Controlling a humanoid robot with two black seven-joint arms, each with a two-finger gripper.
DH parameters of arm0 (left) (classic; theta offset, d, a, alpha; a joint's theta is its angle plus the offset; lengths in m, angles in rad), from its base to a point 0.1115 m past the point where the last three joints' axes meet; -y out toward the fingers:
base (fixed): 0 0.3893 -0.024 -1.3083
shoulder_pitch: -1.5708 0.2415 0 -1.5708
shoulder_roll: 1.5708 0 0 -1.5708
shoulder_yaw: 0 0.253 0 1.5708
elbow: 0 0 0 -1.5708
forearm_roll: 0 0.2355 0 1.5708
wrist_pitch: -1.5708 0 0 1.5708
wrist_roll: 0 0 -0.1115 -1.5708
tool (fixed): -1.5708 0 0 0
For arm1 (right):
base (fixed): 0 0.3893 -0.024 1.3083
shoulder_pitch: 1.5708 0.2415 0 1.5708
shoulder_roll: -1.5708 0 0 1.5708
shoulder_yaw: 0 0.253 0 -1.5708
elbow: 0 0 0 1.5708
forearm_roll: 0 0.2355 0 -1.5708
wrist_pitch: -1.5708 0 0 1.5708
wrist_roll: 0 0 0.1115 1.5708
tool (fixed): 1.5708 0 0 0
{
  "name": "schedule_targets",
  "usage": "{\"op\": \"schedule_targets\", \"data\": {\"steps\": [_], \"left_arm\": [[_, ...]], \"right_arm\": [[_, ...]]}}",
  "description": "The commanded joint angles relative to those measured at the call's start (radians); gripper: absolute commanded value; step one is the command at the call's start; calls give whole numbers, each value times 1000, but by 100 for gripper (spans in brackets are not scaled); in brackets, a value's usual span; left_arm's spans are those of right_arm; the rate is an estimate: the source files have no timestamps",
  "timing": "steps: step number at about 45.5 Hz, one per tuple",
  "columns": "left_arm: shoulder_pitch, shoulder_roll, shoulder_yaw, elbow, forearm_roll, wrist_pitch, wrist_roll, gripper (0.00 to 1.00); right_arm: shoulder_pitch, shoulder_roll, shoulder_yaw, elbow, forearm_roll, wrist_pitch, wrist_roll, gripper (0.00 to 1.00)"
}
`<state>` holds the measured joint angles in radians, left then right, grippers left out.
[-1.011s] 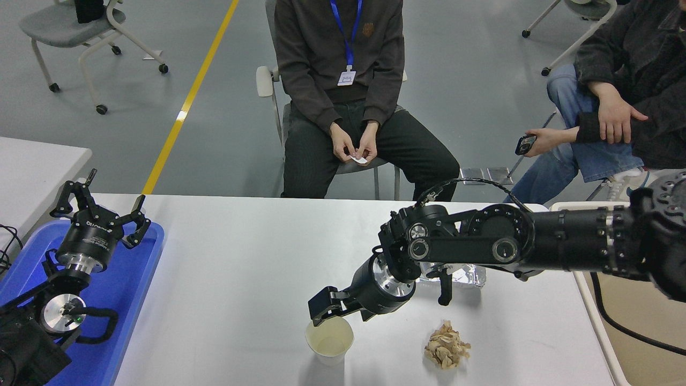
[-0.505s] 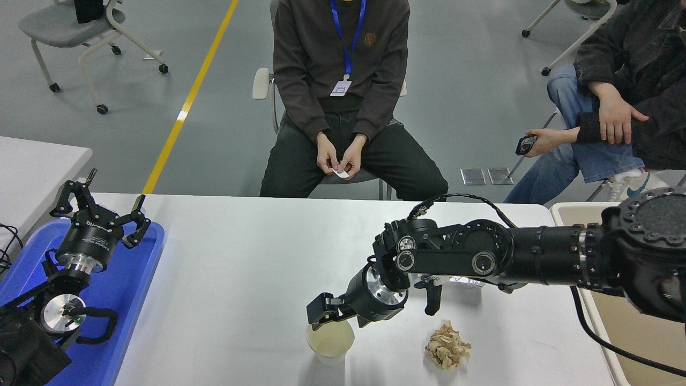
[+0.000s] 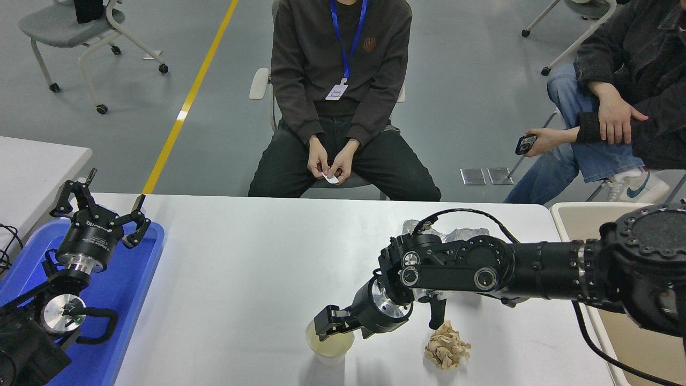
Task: Clean the table surface
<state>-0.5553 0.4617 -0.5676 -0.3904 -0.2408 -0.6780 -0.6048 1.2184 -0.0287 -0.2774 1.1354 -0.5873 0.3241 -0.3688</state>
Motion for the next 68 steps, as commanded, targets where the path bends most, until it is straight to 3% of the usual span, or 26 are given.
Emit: {"op": "schedule_targets", "data": {"steps": [1,4,9,15,17,27,42,68], "left_arm": [[0,0,0,1,0,0,0,100],[0,0,0,1,0,0,0,100],[0,0,0,-1,0,0,0,100],[0,0,0,1,0,0,0,100],[0,0,0,1,0,0,0,100],[0,0,0,1,0,0,0,100],[0,0,0,1,0,0,0,100],[0,0,0,1,0,0,0,100]], "right_arm": [[-26,-5,4,0,-54,-2,1,74],[-26,-8,6,1,-54,-2,2,67],[-22,-8,-2,3,-45,9,4,37],[-17,-10,-6,7,-45,19,5,13],[-16,-10,-6,7,-45,27,5,0],[7,-20,3,17,-45,44,30,0],[171,-102,7,107,-6,90,34,0],[444,-379,-23,339,73,134,34,0]]}}
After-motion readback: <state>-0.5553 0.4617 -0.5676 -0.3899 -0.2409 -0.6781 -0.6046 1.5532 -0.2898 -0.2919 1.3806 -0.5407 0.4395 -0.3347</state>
